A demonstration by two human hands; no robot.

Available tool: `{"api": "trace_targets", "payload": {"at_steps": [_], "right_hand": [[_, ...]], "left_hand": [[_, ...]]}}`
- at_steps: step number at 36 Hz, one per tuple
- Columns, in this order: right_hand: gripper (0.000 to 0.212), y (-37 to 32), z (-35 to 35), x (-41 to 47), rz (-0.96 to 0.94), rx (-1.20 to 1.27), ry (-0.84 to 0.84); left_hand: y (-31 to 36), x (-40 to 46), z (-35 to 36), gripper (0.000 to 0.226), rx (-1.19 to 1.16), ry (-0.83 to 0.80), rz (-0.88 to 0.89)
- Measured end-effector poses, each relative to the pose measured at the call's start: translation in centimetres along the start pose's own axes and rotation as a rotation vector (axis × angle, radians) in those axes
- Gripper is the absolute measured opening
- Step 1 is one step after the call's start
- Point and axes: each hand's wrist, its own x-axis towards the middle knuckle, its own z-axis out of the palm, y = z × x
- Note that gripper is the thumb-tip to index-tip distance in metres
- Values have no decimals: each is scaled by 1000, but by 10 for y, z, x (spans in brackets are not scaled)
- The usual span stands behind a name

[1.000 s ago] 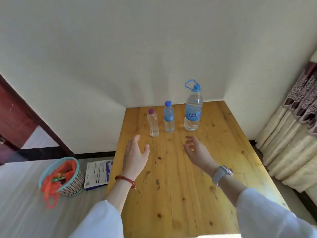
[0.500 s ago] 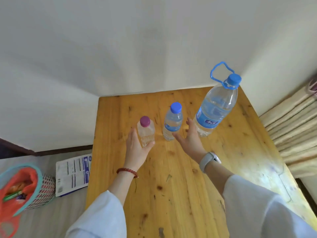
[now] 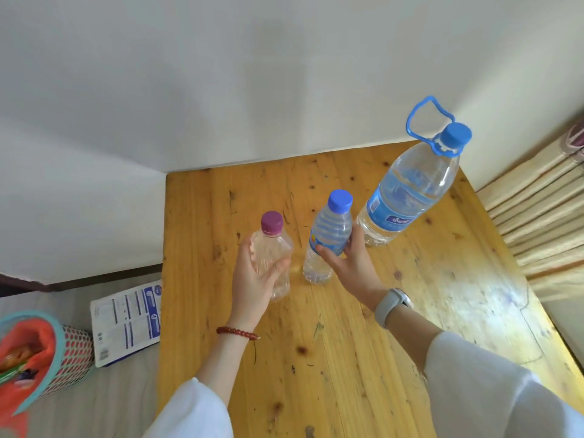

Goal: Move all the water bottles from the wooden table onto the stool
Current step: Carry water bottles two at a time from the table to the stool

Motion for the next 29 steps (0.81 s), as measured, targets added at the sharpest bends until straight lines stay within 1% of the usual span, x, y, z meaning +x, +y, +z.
{"api": "trace_targets", "payload": {"at_steps": [3, 6, 7, 9, 10, 12, 15, 17, 20, 22, 26, 27, 29], "right_hand": [[43, -3, -5, -33, 10, 30, 56], [41, -1, -14, -74, 50, 41, 119], [41, 0, -19, -89, 67, 40, 131], [41, 4, -29, -119, 97, 39, 137], [40, 6, -35, -134, 111, 30, 139], [40, 10, -50, -164, 137, -3, 163], [37, 13, -73, -211, 149, -88, 241], [35, 21, -96, -256, 167, -122, 357], [37, 28, -113, -297, 205, -181, 432], [36, 35, -134, -347, 233, -181, 533], [30, 54, -167, -465, 321, -159, 772], [28, 57, -175, -498, 347, -160, 828], [29, 64, -187, -566, 404, -154, 939]], "left_hand": [[7, -17, -4, 56, 1, 12, 29], [13, -39, -4, 54, -2, -43, 47], [13, -47, -3, 56, 1, -66, 39], [12, -67, 1, 71, 27, -120, 3], [12, -78, 5, 76, 45, -152, -5], [18, -98, 14, 71, 52, -227, 2], [34, -130, 35, 55, 52, -363, 70], [53, -162, 59, 46, 45, -480, 132], [66, -190, 81, 44, 39, -557, 160], [80, -227, 107, 48, 66, -661, 206], [110, -319, 159, 71, 151, -913, 323], [118, -346, 172, 73, 162, -958, 376], [132, -406, 194, 69, 181, -1038, 453]]}}
